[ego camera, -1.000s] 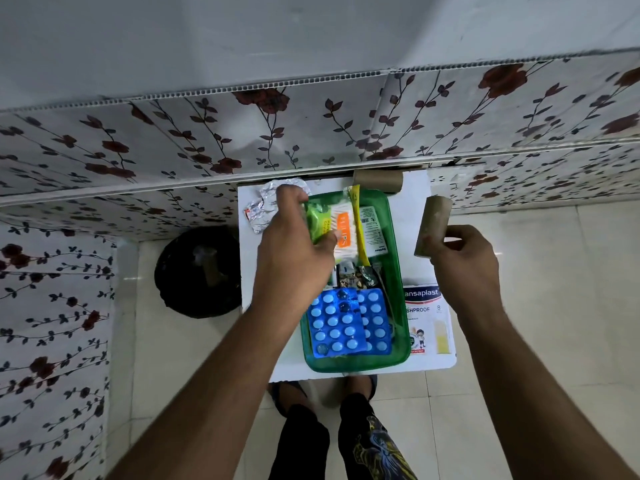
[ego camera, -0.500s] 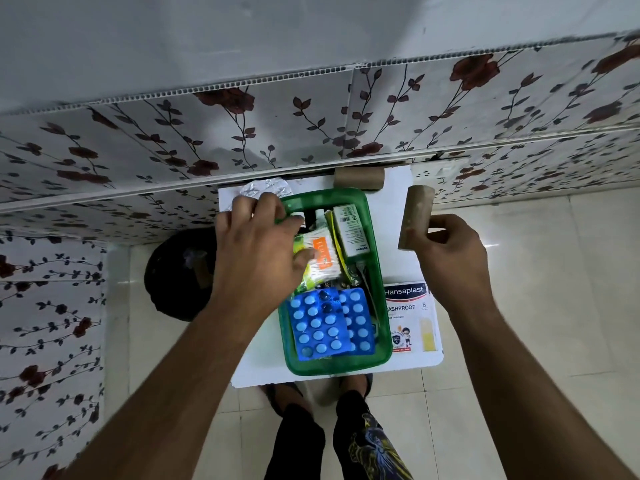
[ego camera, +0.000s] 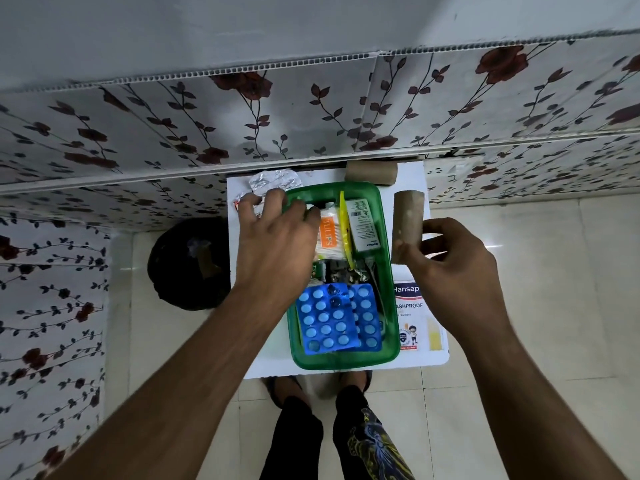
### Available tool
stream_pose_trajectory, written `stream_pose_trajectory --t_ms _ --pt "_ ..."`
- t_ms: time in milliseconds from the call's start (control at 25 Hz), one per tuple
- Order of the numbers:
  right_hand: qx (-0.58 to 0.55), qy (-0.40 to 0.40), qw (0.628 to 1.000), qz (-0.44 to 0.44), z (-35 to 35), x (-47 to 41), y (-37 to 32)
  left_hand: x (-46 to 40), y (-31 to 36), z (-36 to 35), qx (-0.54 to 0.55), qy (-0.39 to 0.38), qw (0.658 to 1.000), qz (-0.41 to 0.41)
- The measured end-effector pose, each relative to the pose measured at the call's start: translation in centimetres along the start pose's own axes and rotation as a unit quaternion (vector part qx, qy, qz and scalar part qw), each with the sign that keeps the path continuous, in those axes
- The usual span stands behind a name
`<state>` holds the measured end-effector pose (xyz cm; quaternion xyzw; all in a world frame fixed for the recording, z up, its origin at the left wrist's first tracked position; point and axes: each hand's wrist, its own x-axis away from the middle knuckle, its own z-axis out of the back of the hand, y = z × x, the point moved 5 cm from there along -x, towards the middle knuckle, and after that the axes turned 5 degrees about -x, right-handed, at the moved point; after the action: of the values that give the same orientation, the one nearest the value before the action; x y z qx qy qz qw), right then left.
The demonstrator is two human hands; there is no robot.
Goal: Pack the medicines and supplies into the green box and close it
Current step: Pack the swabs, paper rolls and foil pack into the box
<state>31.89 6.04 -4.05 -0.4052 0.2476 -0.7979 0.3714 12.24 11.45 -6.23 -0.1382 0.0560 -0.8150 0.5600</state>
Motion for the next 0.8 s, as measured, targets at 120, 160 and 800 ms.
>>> stream_pose_trajectory --t_ms 120,160,800 --pt "0.032 -0.019 0.998 0.043 -0.2 0.5 -0.4 -0.2 0.1 -0.1 0.008 -0.007 0.999 -0.035" --pt "0.061 -0.027 0.994 0.084 -0.5 0.9 -0.7 -0.2 -0.3 0.2 0.023 0.006 0.999 -0.039" --pt "0.512 -0.029 0.791 0.333 -8.2 2.0 -2.0 6.6 -8.3 -5.3 0.317 0.069 0.931 0.167"
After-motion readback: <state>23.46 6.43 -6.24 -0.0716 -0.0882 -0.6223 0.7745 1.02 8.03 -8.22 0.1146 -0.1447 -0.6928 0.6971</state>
